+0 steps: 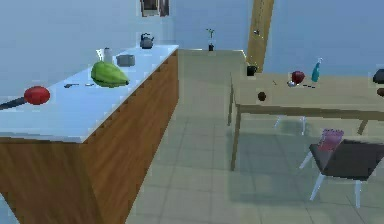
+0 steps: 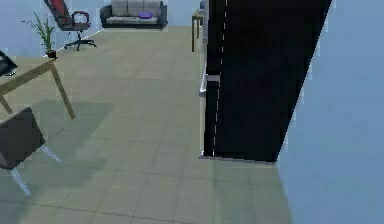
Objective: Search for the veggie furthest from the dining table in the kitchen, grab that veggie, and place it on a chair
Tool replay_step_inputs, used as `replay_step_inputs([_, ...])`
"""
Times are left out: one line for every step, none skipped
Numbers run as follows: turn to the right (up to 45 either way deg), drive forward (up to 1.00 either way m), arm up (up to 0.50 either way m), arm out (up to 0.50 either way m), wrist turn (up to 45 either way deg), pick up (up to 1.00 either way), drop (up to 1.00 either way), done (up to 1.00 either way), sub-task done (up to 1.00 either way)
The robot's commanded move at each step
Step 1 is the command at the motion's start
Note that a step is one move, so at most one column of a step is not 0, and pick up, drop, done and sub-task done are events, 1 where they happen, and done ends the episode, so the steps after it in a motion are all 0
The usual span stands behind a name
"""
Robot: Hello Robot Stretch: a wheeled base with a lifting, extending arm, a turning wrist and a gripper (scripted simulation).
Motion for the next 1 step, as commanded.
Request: replay_step_inputs([0.0, 0.90, 0.00, 0.00, 0.0, 0.00, 0.00, 0.00, 0.00])
